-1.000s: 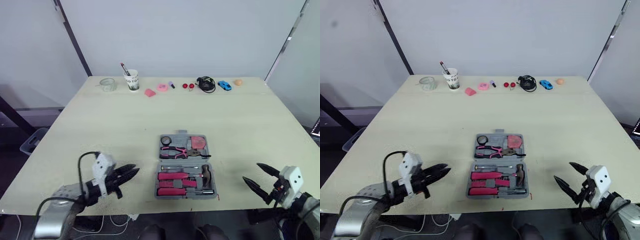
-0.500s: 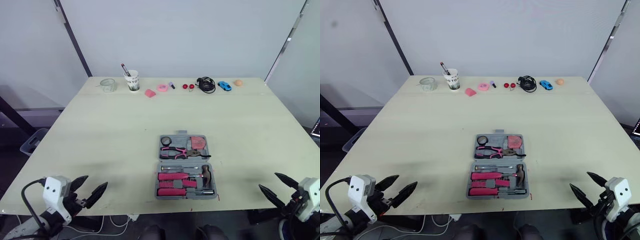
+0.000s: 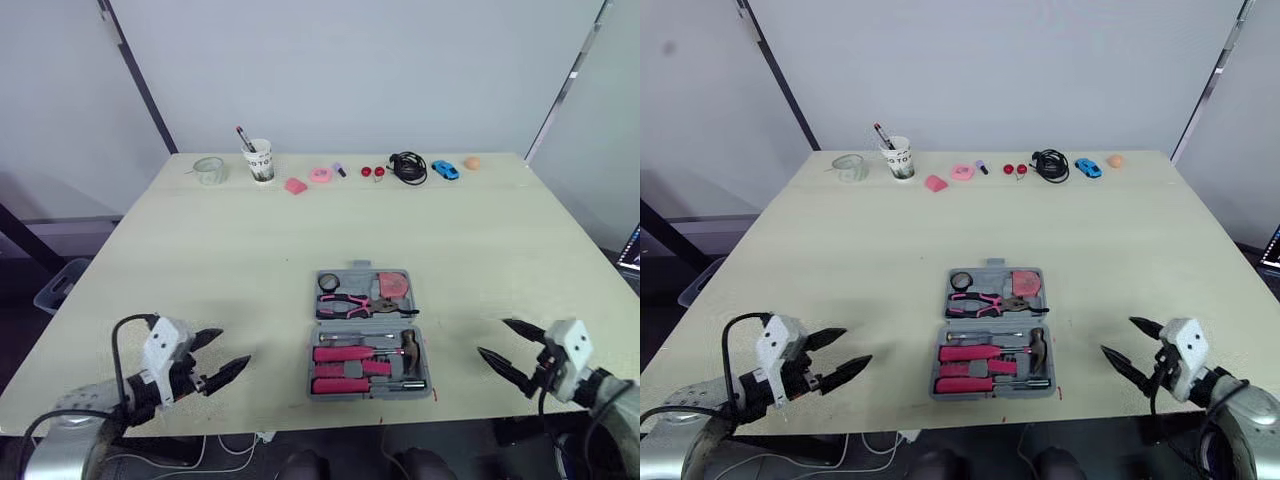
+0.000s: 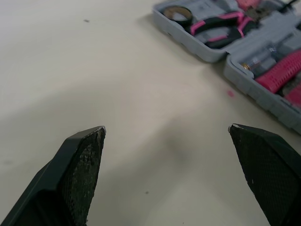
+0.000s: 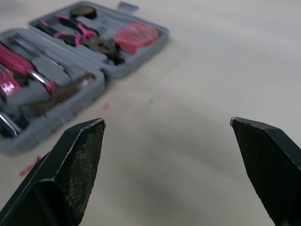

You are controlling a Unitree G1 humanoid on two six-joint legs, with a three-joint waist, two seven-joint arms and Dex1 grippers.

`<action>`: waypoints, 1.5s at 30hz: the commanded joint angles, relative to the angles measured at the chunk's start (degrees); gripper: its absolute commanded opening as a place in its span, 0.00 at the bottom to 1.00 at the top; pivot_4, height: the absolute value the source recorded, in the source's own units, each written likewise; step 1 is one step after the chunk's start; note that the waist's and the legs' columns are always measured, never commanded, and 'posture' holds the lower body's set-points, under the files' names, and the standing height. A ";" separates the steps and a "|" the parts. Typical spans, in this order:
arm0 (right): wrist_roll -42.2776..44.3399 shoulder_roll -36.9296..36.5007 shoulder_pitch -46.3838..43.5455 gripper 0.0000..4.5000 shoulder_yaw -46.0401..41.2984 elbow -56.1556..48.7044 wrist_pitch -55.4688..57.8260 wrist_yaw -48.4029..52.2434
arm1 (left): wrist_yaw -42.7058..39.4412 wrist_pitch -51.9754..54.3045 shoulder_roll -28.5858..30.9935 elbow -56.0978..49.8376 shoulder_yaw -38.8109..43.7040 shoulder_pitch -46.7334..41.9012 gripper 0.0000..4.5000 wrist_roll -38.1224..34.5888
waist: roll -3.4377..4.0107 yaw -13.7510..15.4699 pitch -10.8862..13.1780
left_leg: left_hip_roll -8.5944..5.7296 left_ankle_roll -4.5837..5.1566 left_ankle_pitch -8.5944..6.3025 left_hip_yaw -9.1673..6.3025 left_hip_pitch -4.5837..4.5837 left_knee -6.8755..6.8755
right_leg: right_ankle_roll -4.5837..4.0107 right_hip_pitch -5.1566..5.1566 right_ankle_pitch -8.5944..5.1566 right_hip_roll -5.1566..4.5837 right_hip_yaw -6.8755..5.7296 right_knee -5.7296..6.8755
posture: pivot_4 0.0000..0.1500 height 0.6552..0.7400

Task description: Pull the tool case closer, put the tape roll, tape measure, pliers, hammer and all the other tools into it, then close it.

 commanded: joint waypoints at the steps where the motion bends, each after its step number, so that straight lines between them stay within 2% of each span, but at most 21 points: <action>1: -1.37 -0.41 -7.23 0.74 4.01 0.21 3.18 0.60 | -3.91 -0.94 0.73 4.17 -4.50 -7.44 0.85 0.85 | 0.01 0.02 0.02 | -0.01 0.00 0.01 0.01 0.01 0.01 | 0.00 0.00 0.00 0.00 0.00 0.01 | 1.00 1.00; 2: -1.98 -0.27 -8.48 0.62 5.11 0.88 3.72 0.85 | -4.45 -1.39 0.64 5.47 -5.64 -9.16 0.76 1.53 | 0.00 0.10 0.02 | -0.03 0.00 0.01 0.01 0.01 0.04 | 0.00 0.00 0.01 0.01 -0.01 0.03 | 1.00 1.00; 8: -6.97 1.37 -15.57 0.13 11.16 6.76 4.18 0.28 | -7.53 -3.21 -1.44 13.77 -11.80 -18.59 0.29 4.10 | -0.05 0.36 -0.01 | -0.16 0.00 0.01 0.10 -0.07 -0.02 | 0.00 0.03 0.01 0.06 -0.11 -0.06 | 1.00 1.00; 9: -7.95 1.59 -16.96 0.09 12.12 8.25 3.94 0.35 | -8.08 -3.46 -2.02 15.22 -12.86 -20.12 0.25 4.56 | -0.05 0.30 -0.01 | -0.16 0.00 0.01 0.14 -0.08 -0.02 | 0.00 0.02 0.01 0.06 -0.11 -0.06 | 1.00 1.00; 10: -8.92 2.01 -18.61 0.00 13.07 9.88 3.86 0.22 | -8.85 -3.65 -2.68 16.95 -14.10 -21.83 0.12 5.03 | -0.05 0.29 -0.01 | -0.18 0.01 0.01 0.27 -0.11 0.00 | 0.00 0.02 0.02 0.07 -0.12 -0.07 | 1.00 1.00; 11: -9.61 2.32 -19.98 0.00 13.97 11.17 4.10 0.28 | -9.42 -3.97 -3.21 18.53 -15.23 -23.27 0.09 5.67 | -0.05 0.27 -0.01 | -0.18 0.01 0.02 0.29 -0.12 0.00 | 0.01 0.02 0.02 0.07 -0.12 -0.07 | 1.00 1.00; 12: -10.09 2.59 -21.04 0.00 14.51 12.26 4.21 0.40 | -9.82 -4.34 -3.57 19.90 -15.99 -24.42 0.01 6.15 | -0.05 0.26 -0.01 | -0.19 0.01 0.02 0.31 -0.07 0.01 | 0.01 0.07 0.02 0.07 -0.11 -0.07 | 1.00 1.00; 20: -16.08 4.69 -26.99 0.00 20.16 19.40 3.72 0.47 | -12.03 -9.20 -6.97 36.16 -22.49 -35.37 0.01 12.94 | -0.06 0.25 -0.01 | -0.19 0.01 0.02 0.26 -0.10 0.03 | 0.01 0.05 0.02 0.13 -0.12 -0.01 | 1.00 1.00; 25: -17.28 5.53 -27.91 0.00 21.09 20.83 2.61 0.74 | -14.18 -12.75 -8.07 43.17 -24.19 -38.65 0.01 15.64 | -0.06 0.29 -0.01 | -0.21 0.01 0.02 0.26 -0.08 0.06 | 0.02 0.09 0.02 0.13 -0.10 -0.01 | 1.00 1.00; 35: -19.27 5.72 -28.14 0.00 21.75 21.96 0.99 1.55 | -16.74 -14.10 -9.78 47.99 -24.42 -41.01 0.01 16.79 | -0.04 0.41 -0.03 | -0.23 0.01 0.02 0.23 -0.06 0.07 | 0.02 0.12 0.02 0.12 -0.11 0.01 | 1.00 1.00; 45: -20.21 6.24 -28.84 0.00 21.76 23.25 -0.20 1.55 | -19.73 -14.73 -11.02 48.29 -26.23 -41.73 0.01 18.45 | -0.04 0.33 -0.04 | -0.23 0.01 0.02 0.22 -0.06 0.09 | 0.02 0.14 0.02 0.12 -0.11 0.03 | 1.00 1.00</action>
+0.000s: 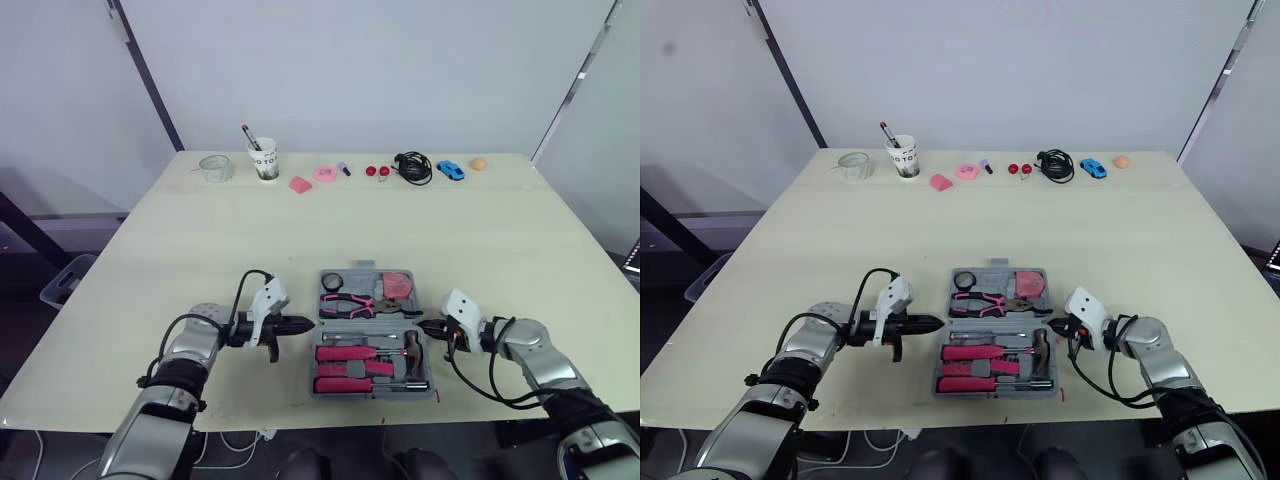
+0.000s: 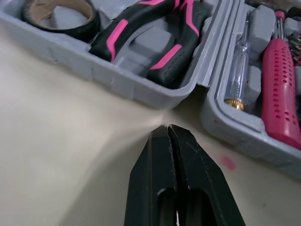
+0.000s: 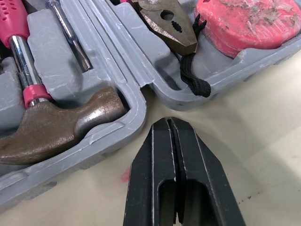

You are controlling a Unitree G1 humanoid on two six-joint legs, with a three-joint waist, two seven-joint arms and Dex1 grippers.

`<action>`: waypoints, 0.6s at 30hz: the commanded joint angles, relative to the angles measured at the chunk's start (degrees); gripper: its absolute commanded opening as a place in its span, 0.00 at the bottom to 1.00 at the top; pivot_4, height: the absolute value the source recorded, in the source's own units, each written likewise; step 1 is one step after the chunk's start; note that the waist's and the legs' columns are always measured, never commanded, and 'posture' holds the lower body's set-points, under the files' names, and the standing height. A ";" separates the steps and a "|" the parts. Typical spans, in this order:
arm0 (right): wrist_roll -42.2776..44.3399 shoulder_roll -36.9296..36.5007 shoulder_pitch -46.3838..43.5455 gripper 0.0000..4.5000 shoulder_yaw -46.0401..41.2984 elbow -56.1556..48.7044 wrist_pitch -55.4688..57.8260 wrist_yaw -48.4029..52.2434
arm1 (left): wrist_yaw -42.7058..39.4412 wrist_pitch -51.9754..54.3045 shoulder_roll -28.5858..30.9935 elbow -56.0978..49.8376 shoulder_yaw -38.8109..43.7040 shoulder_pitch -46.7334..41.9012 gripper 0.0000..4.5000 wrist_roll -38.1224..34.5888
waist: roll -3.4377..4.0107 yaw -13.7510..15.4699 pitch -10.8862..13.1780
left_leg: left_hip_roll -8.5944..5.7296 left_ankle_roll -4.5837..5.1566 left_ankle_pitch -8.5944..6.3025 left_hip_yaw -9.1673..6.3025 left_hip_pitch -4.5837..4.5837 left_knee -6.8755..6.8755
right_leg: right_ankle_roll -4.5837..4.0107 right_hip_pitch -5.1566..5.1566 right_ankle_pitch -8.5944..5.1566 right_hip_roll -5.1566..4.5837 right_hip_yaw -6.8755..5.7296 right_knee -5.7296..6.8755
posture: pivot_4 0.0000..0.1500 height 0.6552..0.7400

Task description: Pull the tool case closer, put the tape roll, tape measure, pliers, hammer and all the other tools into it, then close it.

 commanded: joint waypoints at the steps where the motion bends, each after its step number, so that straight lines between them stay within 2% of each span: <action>1: -0.22 0.20 -0.68 0.00 -0.07 -0.14 -1.00 -0.10 | -2.17 -0.14 -0.95 0.68 -2.67 0.35 0.01 2.23 | 0.00 -0.06 0.00 | 0.00 0.00 0.00 0.00 0.00 0.00 | 0.00 0.00 0.00 0.00 0.00 0.00 | 1.00 1.00; 18: -0.72 0.05 0.75 0.00 0.14 -1.90 -0.98 0.43 | -0.62 -0.41 -4.66 1.82 -3.47 -0.02 0.01 3.62 | 0.04 0.10 -0.07 | -0.10 0.00 0.00 -0.11 0.00 0.01 | 0.00 0.04 0.00 -0.02 0.00 0.01 | 1.00 1.00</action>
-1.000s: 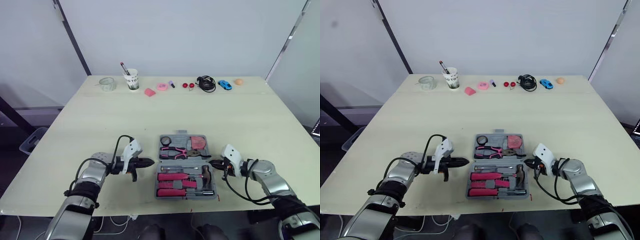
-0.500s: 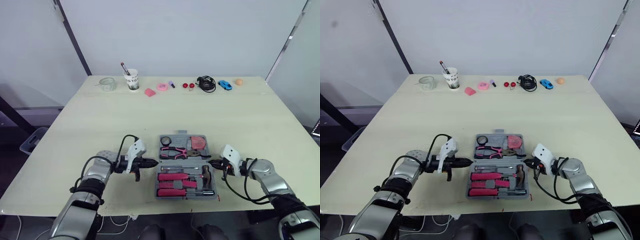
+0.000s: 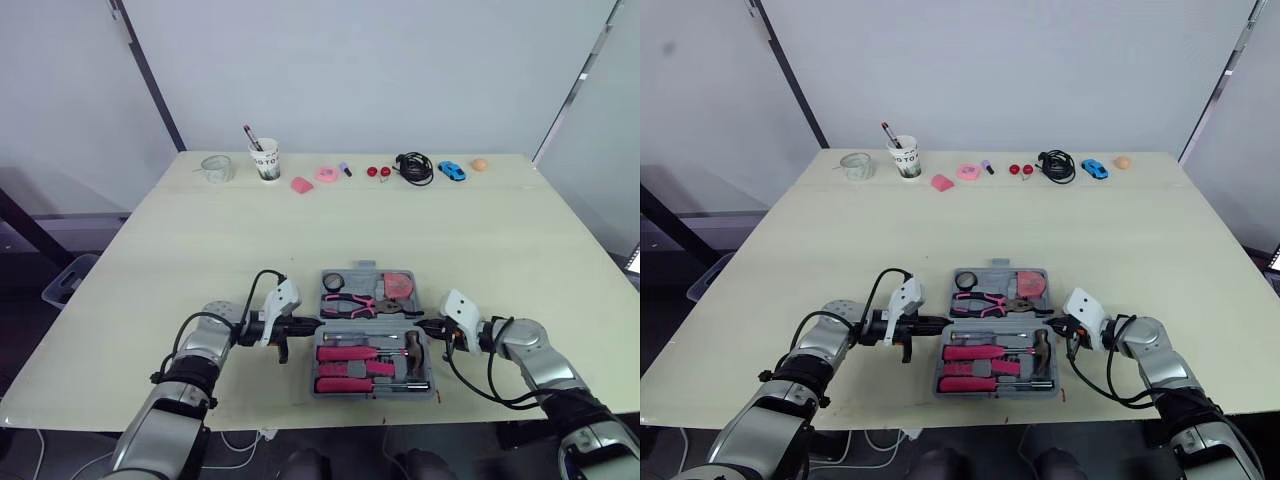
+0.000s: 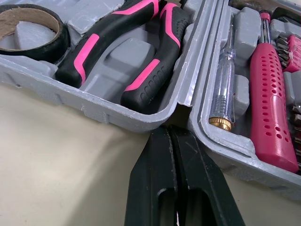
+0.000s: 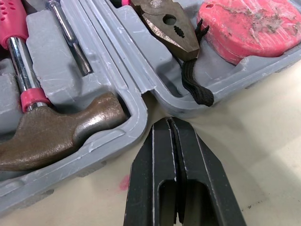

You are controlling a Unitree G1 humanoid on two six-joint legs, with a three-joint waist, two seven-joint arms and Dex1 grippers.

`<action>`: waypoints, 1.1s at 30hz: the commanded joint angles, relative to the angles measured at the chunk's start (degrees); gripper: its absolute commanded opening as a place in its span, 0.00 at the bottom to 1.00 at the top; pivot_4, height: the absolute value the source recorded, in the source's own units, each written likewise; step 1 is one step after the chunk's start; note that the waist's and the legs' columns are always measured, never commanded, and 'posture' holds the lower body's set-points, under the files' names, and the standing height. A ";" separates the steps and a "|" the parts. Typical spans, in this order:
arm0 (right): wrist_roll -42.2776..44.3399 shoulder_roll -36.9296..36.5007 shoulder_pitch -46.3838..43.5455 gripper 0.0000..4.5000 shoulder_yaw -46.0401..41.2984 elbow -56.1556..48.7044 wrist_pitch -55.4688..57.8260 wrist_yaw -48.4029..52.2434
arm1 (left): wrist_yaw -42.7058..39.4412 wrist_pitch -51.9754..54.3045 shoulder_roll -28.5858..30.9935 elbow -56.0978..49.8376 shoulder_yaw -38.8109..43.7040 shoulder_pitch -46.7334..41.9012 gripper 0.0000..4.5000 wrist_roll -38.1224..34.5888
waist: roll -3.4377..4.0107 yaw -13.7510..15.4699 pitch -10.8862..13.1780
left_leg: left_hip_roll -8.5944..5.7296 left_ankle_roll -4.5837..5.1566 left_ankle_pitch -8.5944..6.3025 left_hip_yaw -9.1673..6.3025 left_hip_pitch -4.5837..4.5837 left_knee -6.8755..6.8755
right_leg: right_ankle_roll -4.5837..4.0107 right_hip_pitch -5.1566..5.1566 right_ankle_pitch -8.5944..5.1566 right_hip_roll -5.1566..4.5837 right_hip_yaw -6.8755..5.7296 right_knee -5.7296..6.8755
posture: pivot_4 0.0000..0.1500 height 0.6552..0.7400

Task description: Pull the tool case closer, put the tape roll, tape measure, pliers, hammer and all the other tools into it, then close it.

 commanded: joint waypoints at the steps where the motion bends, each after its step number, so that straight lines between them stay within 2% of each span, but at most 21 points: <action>1: 0.19 -0.29 0.49 0.00 0.17 -1.80 -0.07 0.57 | -0.24 0.84 -1.73 0.75 -2.64 1.01 0.01 2.13 | 0.00 0.00 0.00 | -0.01 0.00 0.00 -0.02 0.00 0.00 | 0.00 0.00 0.00 0.00 0.00 0.00 | 1.00 1.00; 21: 0.88 -1.96 2.18 0.00 1.16 -5.05 1.72 5.56 | -4.48 6.01 -1.65 -8.01 -4.72 6.11 0.01 1.31 | 0.08 -0.09 -0.13 | -0.11 0.01 -0.01 -0.15 -0.03 -0.03 | 0.12 0.01 -0.08 -0.05 -0.02 -0.01 | 1.00 1.00; 33: 1.19 -2.70 4.44 0.00 1.70 -8.00 3.73 7.00 | -6.57 7.46 0.21 -9.44 -5.59 7.29 0.01 2.20 | 0.09 -0.18 -0.17 | -0.11 0.01 -0.01 -0.17 -0.02 -0.04 | 0.11 0.01 -0.08 -0.04 -0.03 -0.01 | 1.00 1.00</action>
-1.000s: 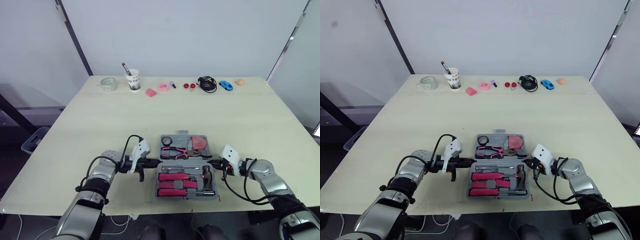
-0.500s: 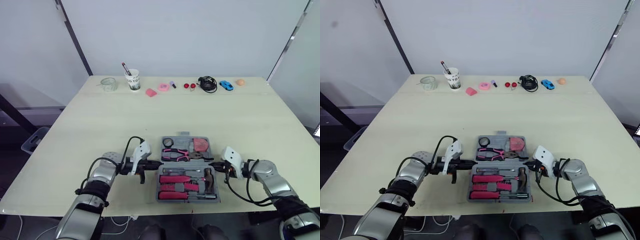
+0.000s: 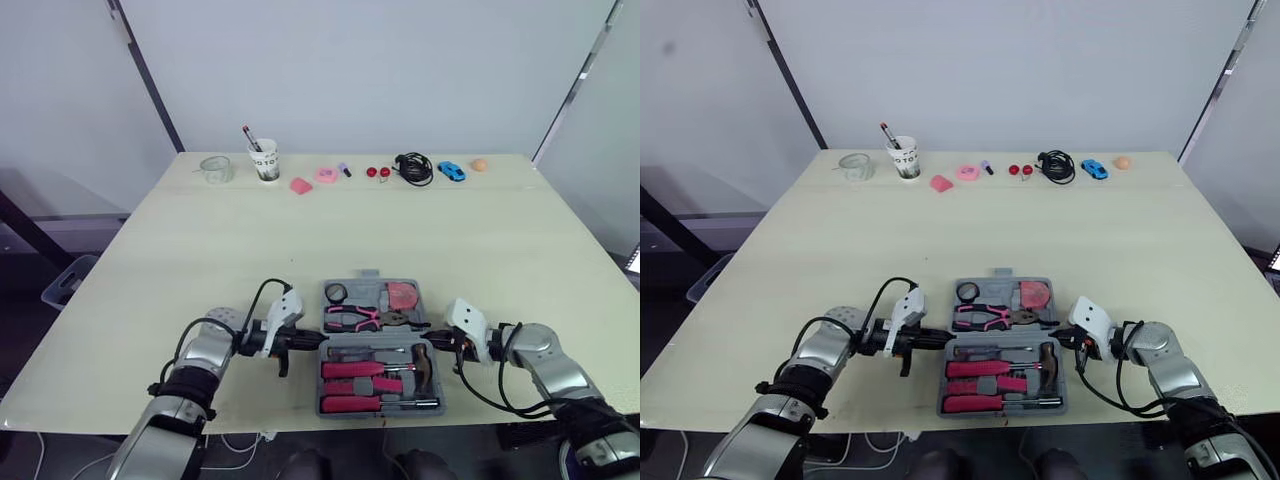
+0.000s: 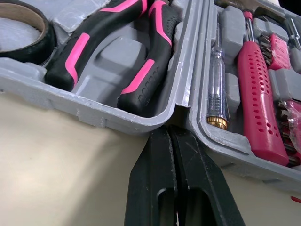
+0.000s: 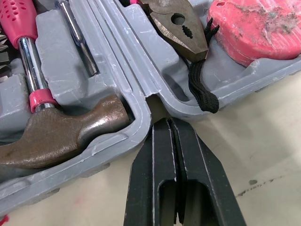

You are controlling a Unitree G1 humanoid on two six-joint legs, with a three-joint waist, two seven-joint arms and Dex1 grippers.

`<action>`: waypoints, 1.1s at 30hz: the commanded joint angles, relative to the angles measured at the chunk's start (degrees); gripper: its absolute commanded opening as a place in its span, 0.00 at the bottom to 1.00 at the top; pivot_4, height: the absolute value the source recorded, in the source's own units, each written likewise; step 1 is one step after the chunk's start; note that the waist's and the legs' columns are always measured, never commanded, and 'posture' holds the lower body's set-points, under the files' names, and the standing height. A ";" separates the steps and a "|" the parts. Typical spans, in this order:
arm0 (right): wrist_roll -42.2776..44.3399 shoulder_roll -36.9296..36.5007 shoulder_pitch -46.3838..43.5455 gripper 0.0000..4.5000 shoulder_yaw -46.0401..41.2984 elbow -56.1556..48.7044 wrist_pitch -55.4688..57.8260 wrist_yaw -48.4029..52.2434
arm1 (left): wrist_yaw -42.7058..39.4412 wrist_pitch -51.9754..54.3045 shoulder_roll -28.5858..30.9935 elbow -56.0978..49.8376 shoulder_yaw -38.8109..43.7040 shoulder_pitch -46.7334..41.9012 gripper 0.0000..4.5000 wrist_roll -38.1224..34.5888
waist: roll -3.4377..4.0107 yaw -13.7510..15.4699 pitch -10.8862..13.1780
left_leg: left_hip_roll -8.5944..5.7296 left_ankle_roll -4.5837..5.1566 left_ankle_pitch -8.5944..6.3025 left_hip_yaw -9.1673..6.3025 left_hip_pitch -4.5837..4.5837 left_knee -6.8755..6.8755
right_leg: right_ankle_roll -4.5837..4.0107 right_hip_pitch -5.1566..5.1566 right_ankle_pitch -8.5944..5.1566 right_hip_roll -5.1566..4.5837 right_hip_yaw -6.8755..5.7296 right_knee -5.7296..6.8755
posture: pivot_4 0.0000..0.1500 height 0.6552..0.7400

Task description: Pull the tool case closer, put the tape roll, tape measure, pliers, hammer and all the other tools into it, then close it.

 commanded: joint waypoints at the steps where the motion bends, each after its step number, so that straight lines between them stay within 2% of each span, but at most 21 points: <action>1: 0.80 0.25 1.26 0.00 1.68 -2.75 0.89 1.72 | -2.80 1.35 -0.52 -0.66 -4.80 2.85 0.01 2.01 | 0.00 -0.05 -0.05 | 0.00 0.00 0.00 0.00 0.00 0.00 | 0.00 0.00 0.00 0.00 0.00 0.00 | 1.00 1.00; 17: 0.82 -0.31 1.31 0.00 1.02 -3.10 1.56 1.69 | -1.33 -0.08 -0.38 -0.33 -3.53 3.01 0.01 2.05 | -0.01 -0.16 -0.14 | 0.00 0.00 0.00 -0.04 0.02 -0.01 | 0.00 0.00 0.00 0.01 0.01 0.01 | 1.00 1.00; 24: 2.20 -1.51 1.58 0.00 -1.11 -3.40 2.02 1.12 | 2.75 -2.49 -0.24 1.78 -1.48 2.45 0.01 2.07 | 0.01 0.08 -0.15 | 0.00 0.00 0.00 -0.05 0.01 -0.01 | -0.01 0.00 0.00 0.00 -0.01 0.02 | 1.00 1.00; 31: 2.95 -3.95 0.51 0.00 -5.29 -0.38 -1.23 -1.68 | 5.11 -4.01 2.73 -3.87 2.55 4.89 0.01 -0.91 | 0.00 -0.26 -0.14 | 0.01 0.00 0.01 -0.11 0.06 0.02 | -0.01 -0.02 0.00 -0.01 0.07 0.09 | 1.00 1.00; 33: 6.11 -4.01 -0.73 0.00 -8.32 0.16 1.08 -1.89 | 5.99 -2.31 3.47 -9.96 6.08 6.66 0.01 -5.10 | -0.02 -0.90 -0.11 | 0.05 0.00 0.01 -0.13 0.05 0.00 | -0.01 -0.04 0.00 0.00 0.07 0.11 | 1.00 1.00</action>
